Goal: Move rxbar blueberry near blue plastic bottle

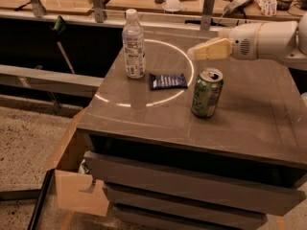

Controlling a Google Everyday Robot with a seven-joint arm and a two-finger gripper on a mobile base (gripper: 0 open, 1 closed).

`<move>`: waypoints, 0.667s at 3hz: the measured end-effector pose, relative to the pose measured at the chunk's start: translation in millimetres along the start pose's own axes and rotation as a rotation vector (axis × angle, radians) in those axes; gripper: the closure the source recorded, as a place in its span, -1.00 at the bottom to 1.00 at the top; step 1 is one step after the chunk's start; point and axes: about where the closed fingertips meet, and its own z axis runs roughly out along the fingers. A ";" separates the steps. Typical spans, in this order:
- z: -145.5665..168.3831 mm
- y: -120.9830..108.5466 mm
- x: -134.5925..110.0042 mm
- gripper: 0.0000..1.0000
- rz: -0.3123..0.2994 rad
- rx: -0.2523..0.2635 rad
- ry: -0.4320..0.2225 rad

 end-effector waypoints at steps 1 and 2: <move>-3.2 -21.1 -6.9 -1.00 0.005 0.083 -0.039; -2.6 -21.0 -7.4 -1.00 0.004 0.083 -0.039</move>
Offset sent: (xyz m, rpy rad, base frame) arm 0.0144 -0.0147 0.0042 0.0110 -0.0292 -0.0820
